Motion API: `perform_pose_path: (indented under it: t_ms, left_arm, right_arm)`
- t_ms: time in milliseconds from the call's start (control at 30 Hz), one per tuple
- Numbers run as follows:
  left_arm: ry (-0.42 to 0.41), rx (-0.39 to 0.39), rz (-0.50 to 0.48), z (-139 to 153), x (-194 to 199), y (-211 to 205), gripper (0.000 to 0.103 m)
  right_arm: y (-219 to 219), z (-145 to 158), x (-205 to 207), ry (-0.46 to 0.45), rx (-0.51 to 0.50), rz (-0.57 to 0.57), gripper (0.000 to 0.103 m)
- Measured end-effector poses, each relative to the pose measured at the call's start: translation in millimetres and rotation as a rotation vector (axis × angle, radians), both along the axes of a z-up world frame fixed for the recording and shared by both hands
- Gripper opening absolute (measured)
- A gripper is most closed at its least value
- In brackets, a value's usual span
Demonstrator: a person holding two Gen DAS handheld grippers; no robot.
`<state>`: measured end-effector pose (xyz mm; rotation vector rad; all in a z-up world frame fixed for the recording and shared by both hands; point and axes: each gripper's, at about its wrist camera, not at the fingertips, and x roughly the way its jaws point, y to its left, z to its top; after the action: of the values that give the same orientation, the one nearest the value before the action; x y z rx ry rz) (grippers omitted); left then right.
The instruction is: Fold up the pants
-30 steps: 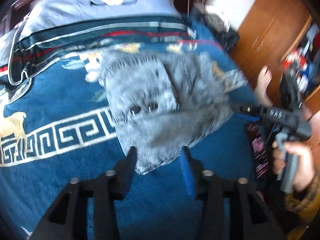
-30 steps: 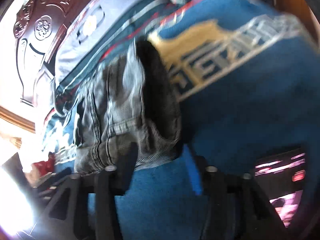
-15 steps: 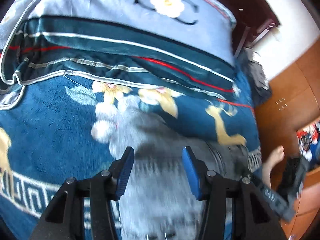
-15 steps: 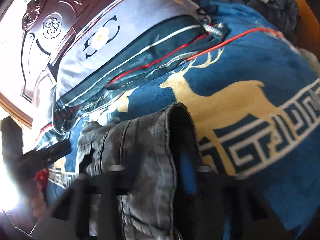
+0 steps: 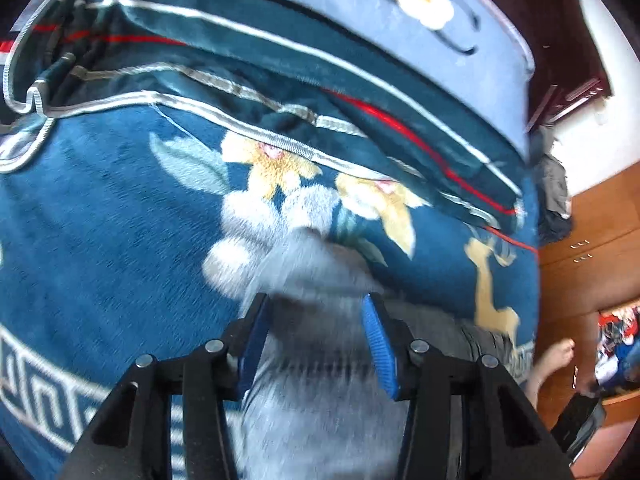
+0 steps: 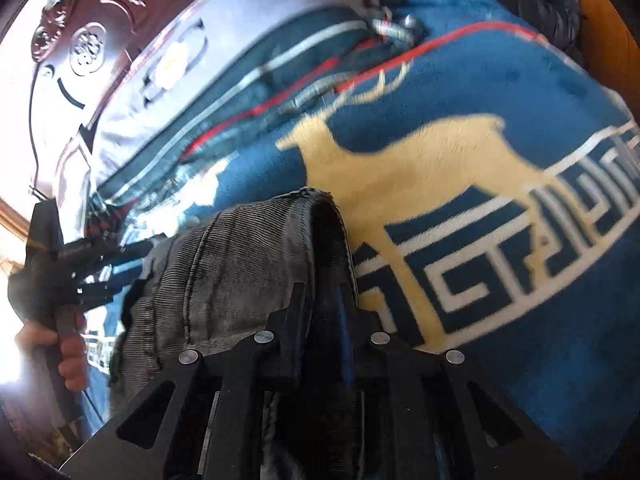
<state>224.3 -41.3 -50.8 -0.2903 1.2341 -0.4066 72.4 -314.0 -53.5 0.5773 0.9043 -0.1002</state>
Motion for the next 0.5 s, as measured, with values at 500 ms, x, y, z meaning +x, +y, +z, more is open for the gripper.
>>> perform_pose_path:
  t_ms: [500]
  left_arm:
    - [-0.228,0.292,-0.265,-12.2,-145.7,-3.2,0.06]
  right_arm:
    - [80.5,-7.1,-38.3,0.041,-0.186,0.242,0.03]
